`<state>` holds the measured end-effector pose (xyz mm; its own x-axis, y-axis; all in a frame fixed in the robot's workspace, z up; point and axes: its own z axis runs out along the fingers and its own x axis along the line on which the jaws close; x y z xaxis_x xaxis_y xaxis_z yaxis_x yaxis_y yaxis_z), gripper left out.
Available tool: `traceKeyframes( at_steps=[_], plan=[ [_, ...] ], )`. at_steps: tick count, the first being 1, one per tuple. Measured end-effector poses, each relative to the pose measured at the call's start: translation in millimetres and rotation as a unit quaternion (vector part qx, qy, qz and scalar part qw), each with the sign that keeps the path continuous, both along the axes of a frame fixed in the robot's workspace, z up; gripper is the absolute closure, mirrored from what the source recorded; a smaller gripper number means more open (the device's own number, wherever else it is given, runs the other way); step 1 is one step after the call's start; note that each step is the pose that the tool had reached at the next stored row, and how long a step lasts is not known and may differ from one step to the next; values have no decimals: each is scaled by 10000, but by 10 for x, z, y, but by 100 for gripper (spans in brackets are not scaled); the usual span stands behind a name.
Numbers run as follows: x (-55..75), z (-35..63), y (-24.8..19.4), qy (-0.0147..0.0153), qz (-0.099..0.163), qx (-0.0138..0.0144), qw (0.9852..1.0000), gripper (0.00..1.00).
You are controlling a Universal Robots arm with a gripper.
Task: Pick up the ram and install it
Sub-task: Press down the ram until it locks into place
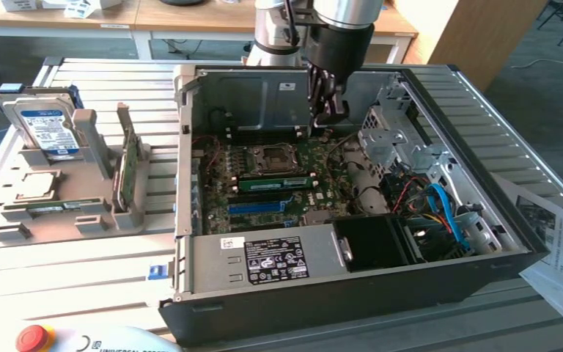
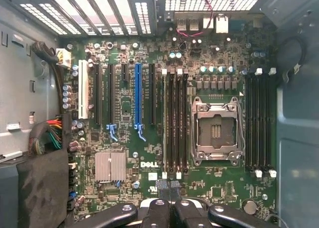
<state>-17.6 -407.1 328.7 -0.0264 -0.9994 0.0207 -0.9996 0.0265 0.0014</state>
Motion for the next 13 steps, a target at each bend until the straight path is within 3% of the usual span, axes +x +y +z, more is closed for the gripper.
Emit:
traceKeyframes(
  at_steps=[13],
  plan=[
    [0,-91,0,0,0,0,10000,89]
  ],
)
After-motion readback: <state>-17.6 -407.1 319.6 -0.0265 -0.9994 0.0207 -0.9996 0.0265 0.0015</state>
